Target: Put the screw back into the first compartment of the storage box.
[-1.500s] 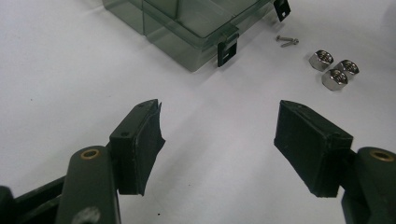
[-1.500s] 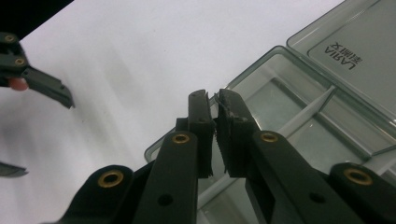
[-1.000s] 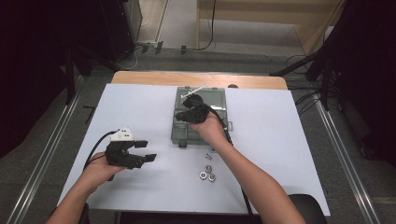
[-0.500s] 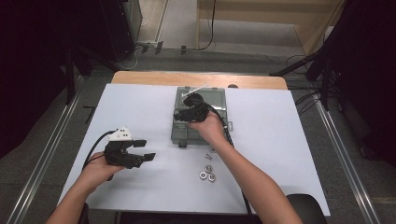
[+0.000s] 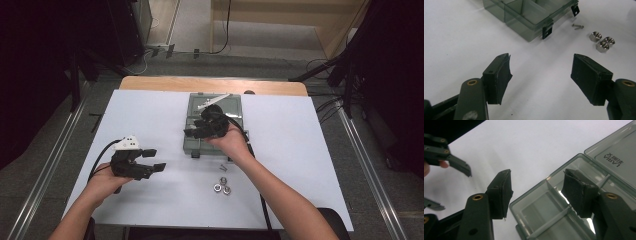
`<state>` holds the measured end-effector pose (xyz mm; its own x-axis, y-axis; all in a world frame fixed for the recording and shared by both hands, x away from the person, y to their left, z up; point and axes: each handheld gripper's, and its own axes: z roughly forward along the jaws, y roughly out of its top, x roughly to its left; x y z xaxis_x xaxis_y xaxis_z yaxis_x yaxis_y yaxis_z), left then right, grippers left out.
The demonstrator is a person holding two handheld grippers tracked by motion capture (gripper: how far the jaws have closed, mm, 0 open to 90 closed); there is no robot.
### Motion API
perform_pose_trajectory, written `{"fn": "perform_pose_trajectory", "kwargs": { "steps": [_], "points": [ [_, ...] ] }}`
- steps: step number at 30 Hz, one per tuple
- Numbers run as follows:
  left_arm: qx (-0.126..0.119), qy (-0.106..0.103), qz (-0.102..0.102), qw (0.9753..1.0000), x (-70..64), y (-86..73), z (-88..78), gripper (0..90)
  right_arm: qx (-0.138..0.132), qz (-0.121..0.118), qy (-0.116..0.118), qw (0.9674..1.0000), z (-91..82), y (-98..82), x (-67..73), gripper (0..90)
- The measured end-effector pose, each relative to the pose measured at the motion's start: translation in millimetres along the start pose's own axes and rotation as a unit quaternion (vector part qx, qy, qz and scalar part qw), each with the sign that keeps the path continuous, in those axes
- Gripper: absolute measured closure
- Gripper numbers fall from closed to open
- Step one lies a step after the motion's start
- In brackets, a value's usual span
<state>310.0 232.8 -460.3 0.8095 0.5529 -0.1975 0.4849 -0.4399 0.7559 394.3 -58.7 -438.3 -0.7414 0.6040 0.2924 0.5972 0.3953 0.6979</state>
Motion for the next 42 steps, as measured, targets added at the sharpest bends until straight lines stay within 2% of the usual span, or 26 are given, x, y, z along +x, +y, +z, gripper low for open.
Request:
{"fn": "perform_pose_trajectory", "kwargs": {
  "steps": [7, 10, 19, 21, 24, 29, 42],
  "points": [
    [0.004, 0.005, 0.000, 1.0000, 0.8, -0.8, 0.3, 31.5, 0.005, -0.011, 0.018, 0.9998, -10.7, -11.1, 8.1, 40.0],
    [0.006, 0.005, 0.002, 1.0000, 0.3, -0.9, 0.7, 31.5, 0.004, -0.014, 0.026, 0.9996, -17.5, -17.0, 13.0, 36.2],
    [0.005, 0.004, 0.002, 1.0000, 0.2, -0.9, -0.3, 31.5, -0.002, -0.022, 0.038, 0.9990, -33.7, -28.0, 17.1, 34.8],
    [0.006, 0.004, 0.003, 1.0000, 0.3, -1.0, -0.1, 31.5, -0.010, -0.022, 0.045, 0.9987, -36.6, -31.0, 16.4, 34.4],
    [0.009, 0.002, 0.001, 1.0000, 0.7, -1.2, 0.8, 31.5, -0.014, -0.019, 0.048, 0.9986, -38.9, -35.4, 15.4, 34.0],
    [0.012, 0.003, 0.000, 0.9999, 1.7, -1.9, 1.2, 31.5, -0.004, -0.017, 0.054, 0.9984, -38.5, -43.0, 15.6, 30.1],
    [0.015, 0.003, -0.001, 0.9999, 3.1, -2.5, 0.5, 31.5, 0.005, -0.022, 0.055, 0.9983, -55.6, -59.5, 18.3, 33.1]
  ]
}}
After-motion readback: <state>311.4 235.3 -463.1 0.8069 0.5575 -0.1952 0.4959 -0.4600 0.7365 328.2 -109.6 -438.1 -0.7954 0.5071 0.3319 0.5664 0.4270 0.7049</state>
